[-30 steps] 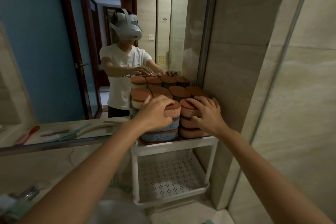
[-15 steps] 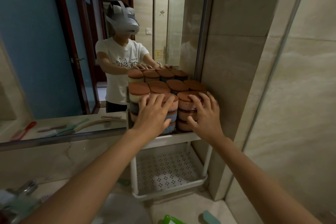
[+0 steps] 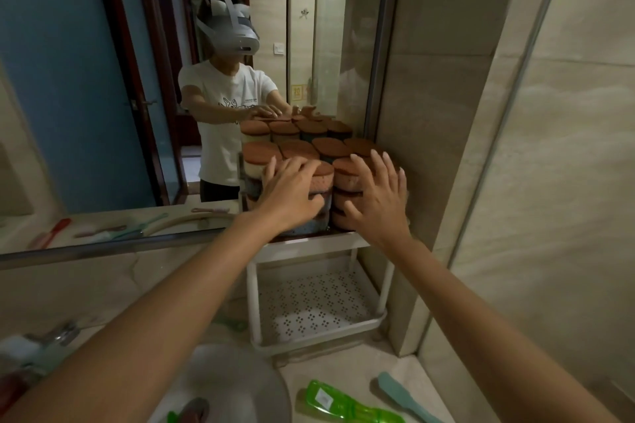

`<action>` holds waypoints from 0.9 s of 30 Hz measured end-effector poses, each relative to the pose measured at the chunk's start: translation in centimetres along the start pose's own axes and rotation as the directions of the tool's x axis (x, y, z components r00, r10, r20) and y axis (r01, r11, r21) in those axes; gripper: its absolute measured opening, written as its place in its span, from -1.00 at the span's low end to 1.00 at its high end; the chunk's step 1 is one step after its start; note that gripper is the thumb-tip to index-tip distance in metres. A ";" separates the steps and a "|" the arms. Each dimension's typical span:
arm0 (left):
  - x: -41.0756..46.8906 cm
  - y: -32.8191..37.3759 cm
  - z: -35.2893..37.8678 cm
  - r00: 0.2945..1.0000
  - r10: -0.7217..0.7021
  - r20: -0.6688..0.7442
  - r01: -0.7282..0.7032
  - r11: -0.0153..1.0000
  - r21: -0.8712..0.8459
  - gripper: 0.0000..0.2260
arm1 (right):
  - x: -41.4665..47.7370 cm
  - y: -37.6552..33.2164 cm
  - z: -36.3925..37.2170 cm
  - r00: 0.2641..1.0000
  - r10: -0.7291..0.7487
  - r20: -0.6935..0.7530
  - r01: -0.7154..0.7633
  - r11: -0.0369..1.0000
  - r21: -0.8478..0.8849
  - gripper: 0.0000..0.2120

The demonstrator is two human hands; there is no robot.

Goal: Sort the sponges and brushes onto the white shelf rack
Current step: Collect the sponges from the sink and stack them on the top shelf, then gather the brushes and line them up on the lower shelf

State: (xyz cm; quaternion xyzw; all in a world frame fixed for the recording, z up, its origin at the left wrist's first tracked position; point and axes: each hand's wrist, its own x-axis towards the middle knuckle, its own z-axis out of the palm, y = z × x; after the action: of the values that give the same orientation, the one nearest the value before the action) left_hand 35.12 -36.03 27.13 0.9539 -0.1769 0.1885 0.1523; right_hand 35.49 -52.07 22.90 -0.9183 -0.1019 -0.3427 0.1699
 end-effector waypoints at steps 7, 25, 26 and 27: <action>-2.7 0.1 -2.3 0.954 -0.105 -0.279 0.063 0.986 -0.152 -0.70 | -2.5 -4.0 -0.5 0.971 -0.127 -0.201 0.177 0.950 0.258 -0.53; -28.9 -5.2 13.9 0.653 -0.649 0.391 0.757 0.580 -0.302 -0.78 | -29.9 -8.7 8.8 0.749 0.172 0.640 -0.451 0.839 0.303 -0.66; -30.4 -5.5 14.4 0.615 -0.657 0.436 0.787 0.544 -0.291 -0.75 | -31.2 -9.0 9.3 0.690 0.148 0.708 -0.453 0.852 0.263 -0.66; -31.9 -5.9 14.8 0.578 -0.664 0.475 0.811 0.534 -0.241 -0.74 | -32.4 -9.3 9.8 0.633 0.110 0.766 -0.435 0.870 0.234 -0.65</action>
State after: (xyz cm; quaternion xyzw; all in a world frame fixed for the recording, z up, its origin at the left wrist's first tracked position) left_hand 14.31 -27.13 -0.51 0.8934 0.1897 -0.1003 0.3947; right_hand 14.37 -42.03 -3.23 -0.9267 -0.0851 0.1118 0.3485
